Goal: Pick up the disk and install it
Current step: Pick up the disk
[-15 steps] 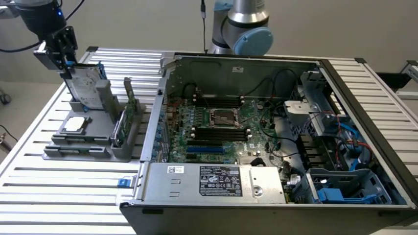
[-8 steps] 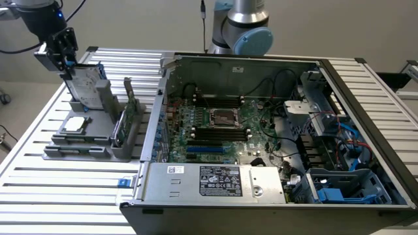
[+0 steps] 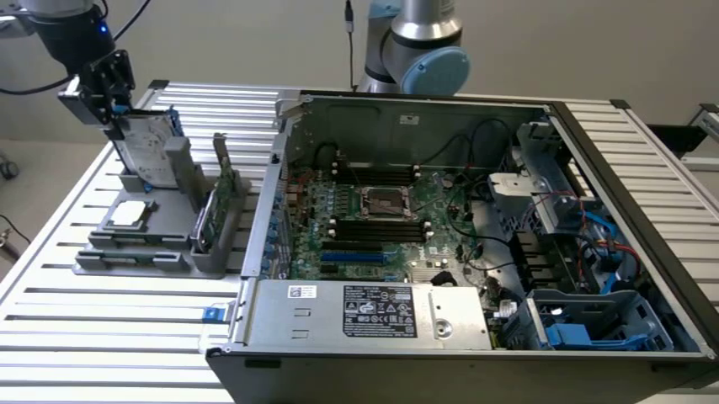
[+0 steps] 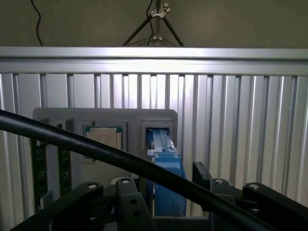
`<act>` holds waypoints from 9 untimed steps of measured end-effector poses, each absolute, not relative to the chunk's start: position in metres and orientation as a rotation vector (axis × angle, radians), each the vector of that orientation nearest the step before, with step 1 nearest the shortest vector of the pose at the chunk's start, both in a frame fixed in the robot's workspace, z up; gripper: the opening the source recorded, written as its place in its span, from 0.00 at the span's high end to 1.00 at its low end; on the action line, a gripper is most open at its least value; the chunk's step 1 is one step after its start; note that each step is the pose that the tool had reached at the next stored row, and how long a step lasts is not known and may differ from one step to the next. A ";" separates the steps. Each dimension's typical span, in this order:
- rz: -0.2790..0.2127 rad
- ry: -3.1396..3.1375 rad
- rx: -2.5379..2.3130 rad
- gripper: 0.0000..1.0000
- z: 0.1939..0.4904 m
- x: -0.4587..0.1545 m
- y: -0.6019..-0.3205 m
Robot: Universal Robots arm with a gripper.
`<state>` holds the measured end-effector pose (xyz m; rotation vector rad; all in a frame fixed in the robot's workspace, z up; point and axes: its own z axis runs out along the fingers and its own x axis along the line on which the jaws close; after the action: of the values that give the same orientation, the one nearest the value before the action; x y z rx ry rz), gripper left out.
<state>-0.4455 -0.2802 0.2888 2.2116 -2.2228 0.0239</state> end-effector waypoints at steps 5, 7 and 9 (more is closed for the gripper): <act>0.024 -2.231 2.204 0.46 0.288 -0.446 -0.280; 0.024 -2.232 2.203 0.46 0.287 -0.446 -0.280; 0.024 -2.233 2.201 0.46 0.286 -0.446 -0.280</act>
<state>-0.4457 -0.2804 0.2861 2.2013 -2.2331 0.0240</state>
